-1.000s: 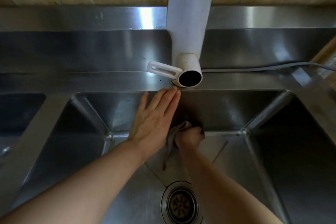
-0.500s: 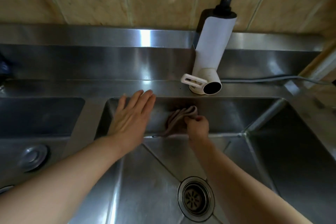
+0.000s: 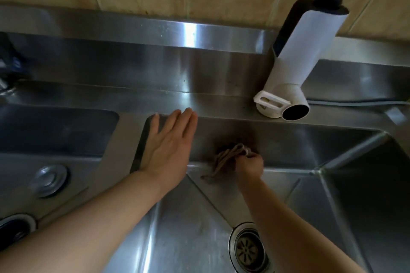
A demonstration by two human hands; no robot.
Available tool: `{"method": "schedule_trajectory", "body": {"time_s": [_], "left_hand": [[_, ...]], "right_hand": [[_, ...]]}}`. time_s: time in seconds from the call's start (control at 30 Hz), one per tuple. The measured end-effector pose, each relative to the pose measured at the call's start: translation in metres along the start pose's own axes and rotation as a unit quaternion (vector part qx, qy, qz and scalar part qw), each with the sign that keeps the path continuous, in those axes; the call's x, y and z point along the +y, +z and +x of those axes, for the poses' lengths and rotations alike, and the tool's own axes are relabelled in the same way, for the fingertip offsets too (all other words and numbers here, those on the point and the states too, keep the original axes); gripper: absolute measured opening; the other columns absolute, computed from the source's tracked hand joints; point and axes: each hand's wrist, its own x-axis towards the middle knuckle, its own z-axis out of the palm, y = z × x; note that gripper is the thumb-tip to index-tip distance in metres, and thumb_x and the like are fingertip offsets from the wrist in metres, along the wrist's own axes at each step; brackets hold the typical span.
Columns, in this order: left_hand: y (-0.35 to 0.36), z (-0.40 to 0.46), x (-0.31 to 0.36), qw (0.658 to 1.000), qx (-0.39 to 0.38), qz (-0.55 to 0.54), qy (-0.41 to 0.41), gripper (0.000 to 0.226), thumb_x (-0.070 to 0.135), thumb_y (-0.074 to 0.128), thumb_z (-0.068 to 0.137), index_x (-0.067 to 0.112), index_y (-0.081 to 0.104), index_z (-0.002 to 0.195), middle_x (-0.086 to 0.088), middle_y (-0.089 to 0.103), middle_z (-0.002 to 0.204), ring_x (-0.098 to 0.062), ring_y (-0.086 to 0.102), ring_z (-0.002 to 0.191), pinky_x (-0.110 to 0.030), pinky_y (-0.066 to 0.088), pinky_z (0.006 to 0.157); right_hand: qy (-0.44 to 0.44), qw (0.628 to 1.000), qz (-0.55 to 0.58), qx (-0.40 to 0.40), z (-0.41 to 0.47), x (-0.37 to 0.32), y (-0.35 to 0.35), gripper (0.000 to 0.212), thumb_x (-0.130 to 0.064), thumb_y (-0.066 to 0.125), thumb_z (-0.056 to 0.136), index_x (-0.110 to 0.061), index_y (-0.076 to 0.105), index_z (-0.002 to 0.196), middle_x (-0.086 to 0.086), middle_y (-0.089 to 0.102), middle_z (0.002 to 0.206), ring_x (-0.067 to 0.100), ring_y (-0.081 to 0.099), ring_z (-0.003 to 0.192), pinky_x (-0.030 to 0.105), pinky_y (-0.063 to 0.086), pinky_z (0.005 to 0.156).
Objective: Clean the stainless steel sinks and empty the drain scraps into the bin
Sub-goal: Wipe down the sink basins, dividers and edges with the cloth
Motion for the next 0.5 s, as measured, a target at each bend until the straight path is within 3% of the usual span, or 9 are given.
{"method": "schedule_trajectory", "body": {"time_s": [0.07,0.13,0.2,0.3,0.37,0.43,0.5], "left_hand": [[0.003,0.001,-0.002,1.0,0.015,-0.007,0.003,0.101,0.017,0.07,0.073,0.008,0.007,0.152,-0.008,0.012,0.157,-0.026,0.017,0.144,-0.05,0.014,0.113],[0.006,0.002,-0.004,1.0,0.023,-0.004,0.007,0.102,0.008,0.078,0.052,0.003,0.035,0.144,-0.013,0.039,0.147,-0.032,0.041,0.133,-0.055,0.032,0.104],[0.014,0.003,-0.008,0.999,0.045,-0.006,-0.004,0.101,0.003,0.079,0.039,0.001,0.048,0.136,-0.015,0.05,0.137,-0.034,0.051,0.123,-0.055,0.04,0.097],[0.005,0.002,-0.002,1.0,0.011,-0.003,-0.012,0.103,0.006,0.077,0.053,0.003,0.033,0.146,-0.012,0.035,0.149,-0.03,0.038,0.135,-0.054,0.031,0.105],[0.001,0.002,0.001,1.0,-0.017,-0.008,-0.021,0.097,0.01,0.063,0.075,0.01,0.004,0.152,-0.005,0.006,0.158,-0.024,0.01,0.146,-0.049,0.014,0.114],[-0.004,0.001,0.001,0.999,-0.039,-0.003,-0.025,0.093,0.011,0.055,0.081,0.013,-0.006,0.152,-0.003,-0.005,0.158,-0.021,0.001,0.146,-0.048,0.008,0.115],[-0.007,0.002,0.001,0.999,-0.044,-0.009,-0.026,0.094,0.013,0.057,0.082,0.013,-0.005,0.152,-0.003,-0.004,0.158,-0.021,0.002,0.146,-0.046,0.01,0.114]], "right_hand": [[0.022,0.998,-0.065,-0.014,0.01,0.014,0.008,0.022,-0.009,0.054,0.092,0.005,0.066,0.104,0.026,0.066,0.109,0.038,0.061,0.104,0.038,0.048,0.085],[0.035,0.994,-0.099,-0.026,0.012,0.017,0.012,0.029,-0.015,0.051,0.096,0.006,0.064,0.112,0.025,0.063,0.117,0.039,0.058,0.111,0.037,0.045,0.09],[0.056,0.992,-0.107,-0.03,0.012,0.016,0.016,0.03,-0.016,0.05,0.097,0.006,0.061,0.114,0.025,0.061,0.12,0.039,0.056,0.114,0.037,0.043,0.094],[0.063,0.99,-0.052,-0.113,0.012,0.009,0.009,0.011,-0.004,0.054,0.092,0.001,0.059,0.084,0.026,0.064,0.099,0.036,0.063,0.09,0.043,0.05,0.083],[0.063,0.986,0.035,-0.152,0.001,-0.004,0.003,0.023,0.004,0.056,0.088,-0.007,0.054,0.068,0.021,0.062,0.084,0.028,0.058,0.072,0.04,0.05,0.075],[0.046,0.98,0.119,-0.155,-0.013,-0.023,-0.001,0.02,0.011,0.057,0.083,-0.004,0.058,0.07,0.023,0.062,0.088,0.03,0.06,0.075,0.046,0.05,0.082],[0.029,0.974,0.159,-0.157,-0.03,-0.044,-0.004,0.009,0.011,0.058,0.082,0.007,0.061,0.089,0.02,0.062,0.091,0.032,0.062,0.085,0.05,0.051,0.09]]}}
